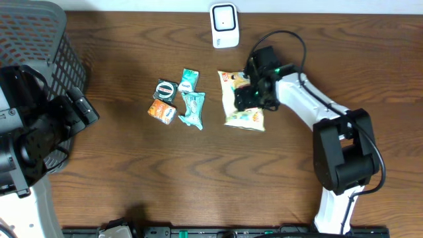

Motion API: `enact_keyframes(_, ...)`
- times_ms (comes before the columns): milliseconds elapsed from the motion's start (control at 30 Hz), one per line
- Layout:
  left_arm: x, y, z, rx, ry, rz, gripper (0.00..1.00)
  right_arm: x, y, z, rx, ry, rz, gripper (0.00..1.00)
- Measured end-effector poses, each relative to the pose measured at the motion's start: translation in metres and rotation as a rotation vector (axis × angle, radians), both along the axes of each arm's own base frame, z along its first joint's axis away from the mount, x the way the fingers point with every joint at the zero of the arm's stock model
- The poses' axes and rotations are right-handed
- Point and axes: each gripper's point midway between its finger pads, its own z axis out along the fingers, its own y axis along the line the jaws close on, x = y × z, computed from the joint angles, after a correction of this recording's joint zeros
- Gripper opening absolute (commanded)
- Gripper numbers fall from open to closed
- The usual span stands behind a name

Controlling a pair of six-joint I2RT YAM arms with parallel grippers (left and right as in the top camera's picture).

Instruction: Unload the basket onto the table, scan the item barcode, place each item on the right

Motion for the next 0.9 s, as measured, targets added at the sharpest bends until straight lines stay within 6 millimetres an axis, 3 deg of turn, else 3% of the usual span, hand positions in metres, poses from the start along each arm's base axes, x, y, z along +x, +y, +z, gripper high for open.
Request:
enact_keyframes(100, 0.000, 0.000, 0.000, 0.000, 0.000, 0.000, 0.98, -0.007, 0.002, -0.008, -0.041, -0.004, 0.007, 0.66)
enact_keyframes(167, 0.000, 0.000, 0.000, 0.000, 0.000, 0.000, 0.98, -0.010, 0.003, -0.013, -0.067, -0.004, 0.010, 0.45)
enact_keyframes(233, 0.000, 0.000, 0.000, 0.000, 0.000, 0.000, 0.98, -0.010, 0.002, -0.014, -0.076, -0.004, -0.002, 0.33)
enact_keyframes(300, 0.000, 0.000, 0.000, 0.000, 0.000, 0.000, 0.97, -0.009, 0.001, -0.014, -0.080, -0.008, -0.007, 0.06)
enact_keyframes(333, 0.000, 0.000, 0.000, 0.000, 0.000, 0.000, 0.98, -0.009, 0.001, -0.014, -0.079, -0.008, -0.013, 0.01)
enact_keyframes(733, 0.000, 0.000, 0.000, 0.000, 0.000, 0.000, 0.98, -0.009, 0.000, -0.002, -0.083, -0.002, -0.032, 0.01)
enact_keyframes(833, 0.000, 0.000, 0.000, 0.000, 0.000, 0.000, 0.98, 0.003, 0.001, 0.008, -0.081, -0.038, -0.042, 0.01)
enact_keyframes(900, 0.000, 0.000, 0.000, 0.000, 0.000, 0.000, 0.98, 0.021, 0.004, 0.023, -0.067, -0.104, -0.055, 0.01)
